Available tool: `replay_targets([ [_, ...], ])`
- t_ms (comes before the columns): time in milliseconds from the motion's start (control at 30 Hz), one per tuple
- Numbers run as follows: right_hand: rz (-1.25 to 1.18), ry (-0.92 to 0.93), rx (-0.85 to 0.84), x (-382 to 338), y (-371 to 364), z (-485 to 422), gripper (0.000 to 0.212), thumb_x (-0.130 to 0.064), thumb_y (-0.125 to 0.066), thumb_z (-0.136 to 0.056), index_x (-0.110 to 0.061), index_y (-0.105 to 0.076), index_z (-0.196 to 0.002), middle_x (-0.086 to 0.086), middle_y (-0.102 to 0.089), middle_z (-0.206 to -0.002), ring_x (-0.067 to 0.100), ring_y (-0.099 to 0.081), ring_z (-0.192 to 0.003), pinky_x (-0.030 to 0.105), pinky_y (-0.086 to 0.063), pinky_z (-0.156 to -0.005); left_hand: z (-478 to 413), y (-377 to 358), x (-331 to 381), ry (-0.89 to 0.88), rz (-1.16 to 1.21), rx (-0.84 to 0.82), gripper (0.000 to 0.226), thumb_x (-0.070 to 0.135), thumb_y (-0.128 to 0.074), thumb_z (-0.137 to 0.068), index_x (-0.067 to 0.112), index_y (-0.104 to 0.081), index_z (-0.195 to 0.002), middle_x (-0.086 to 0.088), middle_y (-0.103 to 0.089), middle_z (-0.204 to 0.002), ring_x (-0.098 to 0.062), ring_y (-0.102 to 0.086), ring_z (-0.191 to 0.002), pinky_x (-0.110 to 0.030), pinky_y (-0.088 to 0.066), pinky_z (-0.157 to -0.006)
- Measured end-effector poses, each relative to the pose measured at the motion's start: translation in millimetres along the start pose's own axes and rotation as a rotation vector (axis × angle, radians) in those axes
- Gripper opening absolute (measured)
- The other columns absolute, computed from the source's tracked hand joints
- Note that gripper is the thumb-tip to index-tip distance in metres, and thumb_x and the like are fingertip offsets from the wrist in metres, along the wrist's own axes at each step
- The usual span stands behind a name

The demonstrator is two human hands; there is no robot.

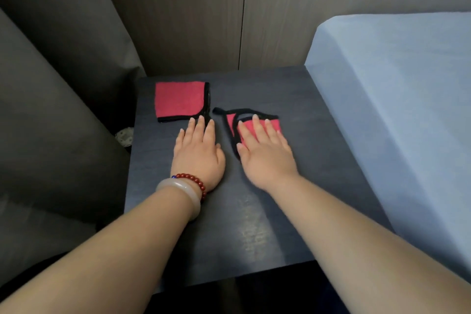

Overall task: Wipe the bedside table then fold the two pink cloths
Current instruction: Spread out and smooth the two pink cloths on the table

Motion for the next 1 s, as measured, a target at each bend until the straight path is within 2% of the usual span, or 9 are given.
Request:
replay_targets([
  [67,0.046,-0.042,-0.018,36,7,-5,0.054,-0.047,-0.016,-0.100,-0.035,-0.006,-0.152,-0.003,0.006,-0.161,0.020,0.003,-0.148,0.038,0.000,-0.120,2,1,0,-0.014,0.009,0.004,0.057,0.025,-0.034,-0.098,0.013,-0.022,-0.152,-0.007,-0.013,-0.161,-0.022,-0.005,-0.149,-0.037,-0.002,-0.121],
  [233,-0.004,-0.464,-0.038,111,26,-2,0.056,-0.047,-0.014,-0.100,-0.033,-0.002,-0.153,0.002,0.008,-0.162,0.025,0.004,-0.148,0.043,-0.002,-0.120,23,4,-2,0.001,0.003,-0.054,0.056,0.031,-0.031,-0.100,0.014,-0.019,-0.153,-0.006,-0.008,-0.162,-0.022,-0.001,-0.149,-0.037,-0.001,-0.120],
  [400,-0.025,-0.098,0.031,-6,-6,47,0.055,-0.047,-0.016,-0.099,-0.037,-0.004,-0.152,-0.004,0.009,-0.161,0.019,0.008,-0.148,0.040,0.002,-0.120,45,-1,-4,-0.042,-0.055,-0.021,0.058,0.034,-0.031,-0.100,0.014,-0.019,-0.153,-0.006,-0.009,-0.162,-0.023,-0.002,-0.149,-0.037,-0.001,-0.120],
  [467,-0.013,-0.041,-0.003,4,-3,50,0.054,-0.047,-0.018,-0.100,-0.038,-0.006,-0.152,-0.005,0.008,-0.161,0.018,0.007,-0.148,0.038,0.003,-0.120,44,-1,-4,-0.035,-0.046,-0.016,0.057,0.034,-0.030,-0.100,0.015,-0.020,-0.153,-0.006,-0.010,-0.162,-0.022,-0.002,-0.149,-0.037,-0.001,-0.121],
  [667,-0.009,-0.487,-0.021,107,20,40,0.056,-0.046,-0.017,-0.100,-0.034,-0.004,-0.153,0.001,0.005,-0.162,0.025,0.001,-0.148,0.043,-0.003,-0.120,45,0,-1,-0.024,-0.055,-0.015,0.057,0.033,-0.029,-0.099,0.015,-0.020,-0.153,-0.005,-0.011,-0.162,-0.022,-0.002,-0.149,-0.037,-0.002,-0.121],
  [733,-0.010,-0.422,0.019,68,12,49,0.056,-0.046,-0.018,-0.099,-0.034,-0.004,-0.152,0.001,0.004,-0.162,0.025,0.001,-0.148,0.042,-0.003,-0.120,43,0,-1,-0.019,-0.049,-0.014,0.057,0.032,-0.030,-0.099,0.014,-0.021,-0.153,-0.005,-0.011,-0.162,-0.022,-0.003,-0.149,-0.037,-0.002,-0.121],
  [867,-0.022,-0.045,0.010,-6,-7,91,0.054,-0.048,-0.018,-0.099,-0.040,-0.006,-0.151,-0.008,0.007,-0.161,0.017,0.006,-0.148,0.038,0.001,-0.120,44,0,-2,-0.022,-0.022,-0.022,0.057,0.032,-0.031,-0.098,0.014,-0.022,-0.152,-0.006,-0.012,-0.162,-0.021,-0.003,-0.149,-0.037,-0.002,-0.121],
  [933,0.031,-0.049,0.009,26,-2,90,0.054,-0.049,-0.020,-0.099,-0.039,-0.008,-0.151,-0.006,0.003,-0.161,0.018,0.001,-0.149,0.038,-0.003,-0.120,45,0,-2,-0.026,-0.021,-0.018,0.057,0.032,-0.031,-0.099,0.014,-0.023,-0.152,-0.006,-0.013,-0.162,-0.022,-0.004,-0.149,-0.037,-0.002,-0.121],
  [1000,0.067,-0.226,0.006,79,7,81,0.055,-0.048,-0.019,-0.099,-0.036,-0.008,-0.152,0.000,0.000,-0.162,0.023,-0.003,-0.148,0.041,-0.006,-0.120,47,1,-1,-0.033,-0.018,-0.003,0.056,0.031,-0.034,-0.098,0.012,-0.027,-0.151,-0.008,-0.019,-0.160,-0.024,-0.009,-0.148,-0.039,-0.006,-0.121],
])
Point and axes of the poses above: each hand's wrist, its own z-axis away from the middle knuckle, its own y-axis out of the back of the hand, x = y × z, the point moved 3 cm from there along -z, towards the middle knuckle
